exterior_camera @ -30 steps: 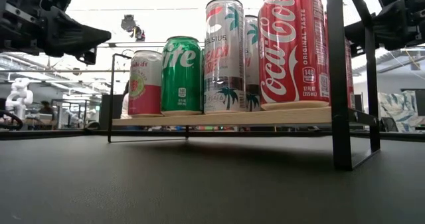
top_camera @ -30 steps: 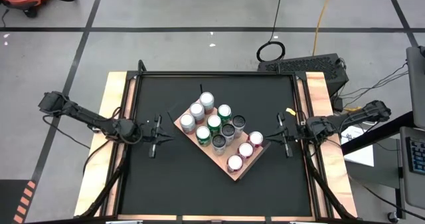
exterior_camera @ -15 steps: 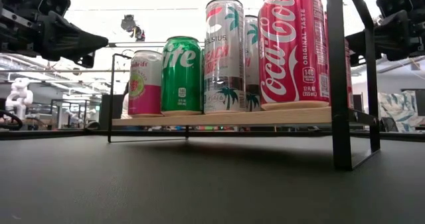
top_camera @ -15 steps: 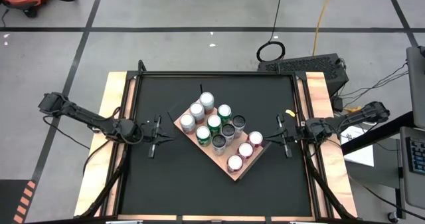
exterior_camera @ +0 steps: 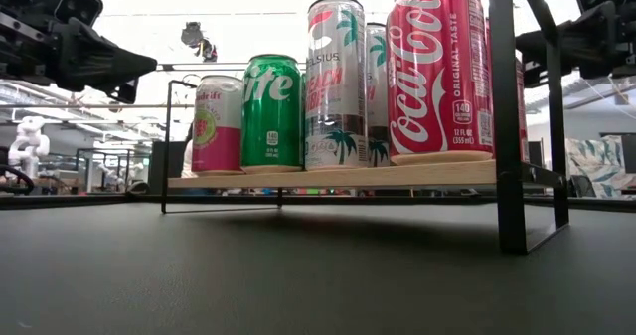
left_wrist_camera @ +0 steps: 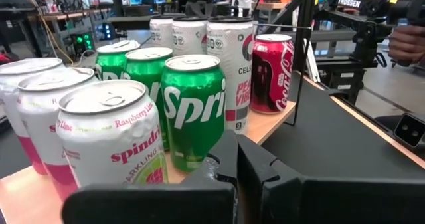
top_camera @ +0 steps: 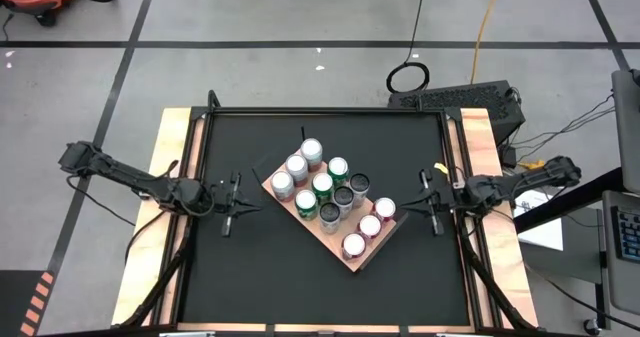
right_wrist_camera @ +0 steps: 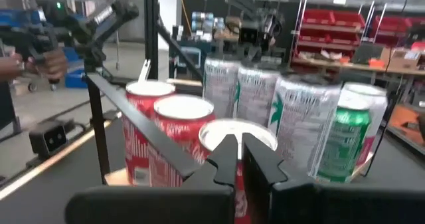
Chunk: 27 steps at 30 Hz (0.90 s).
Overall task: Place canned beverage on shelf
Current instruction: Return to Home Position
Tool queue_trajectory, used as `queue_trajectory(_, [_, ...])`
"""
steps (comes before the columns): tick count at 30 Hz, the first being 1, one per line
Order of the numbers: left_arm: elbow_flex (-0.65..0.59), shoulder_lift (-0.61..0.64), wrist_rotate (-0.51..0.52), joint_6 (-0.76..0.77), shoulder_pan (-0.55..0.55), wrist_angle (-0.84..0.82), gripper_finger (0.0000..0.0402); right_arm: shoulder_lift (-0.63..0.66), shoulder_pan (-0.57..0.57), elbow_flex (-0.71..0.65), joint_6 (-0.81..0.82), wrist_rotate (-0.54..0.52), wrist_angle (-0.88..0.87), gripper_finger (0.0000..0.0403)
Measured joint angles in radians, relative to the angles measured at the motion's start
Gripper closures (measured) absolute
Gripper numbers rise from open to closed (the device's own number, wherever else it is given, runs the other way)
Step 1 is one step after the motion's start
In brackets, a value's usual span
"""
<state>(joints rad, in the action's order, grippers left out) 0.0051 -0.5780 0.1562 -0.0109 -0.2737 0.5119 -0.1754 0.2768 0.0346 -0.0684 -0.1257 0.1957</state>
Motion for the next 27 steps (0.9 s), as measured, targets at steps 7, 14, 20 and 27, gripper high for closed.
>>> queue_trajectory(7, [-0.001, 0.063, -0.003, 0.005, -0.001, -0.051, 0.0402, 0.148, 0.000, -0.001, 0.010, -0.001, -0.143, 0.0403])
queue_trajectory(14, [-0.001, 0.138, -0.007, 0.003, -0.001, -0.119, 0.0402, 0.174, -0.001, -0.001, 0.037, -0.002, -0.162, 0.0403])
queue_trajectory(20, [-0.001, 0.195, -0.007, 0.005, -0.001, -0.170, 0.0402, 0.173, -0.001, -0.002, 0.053, -0.005, -0.166, 0.0403])
queue_trajectory(27, [-0.001, 0.301, -0.010, -0.021, 0.000, -0.253, 0.0402, 0.173, -0.001, -0.002, 0.052, -0.004, -0.166, 0.0403])
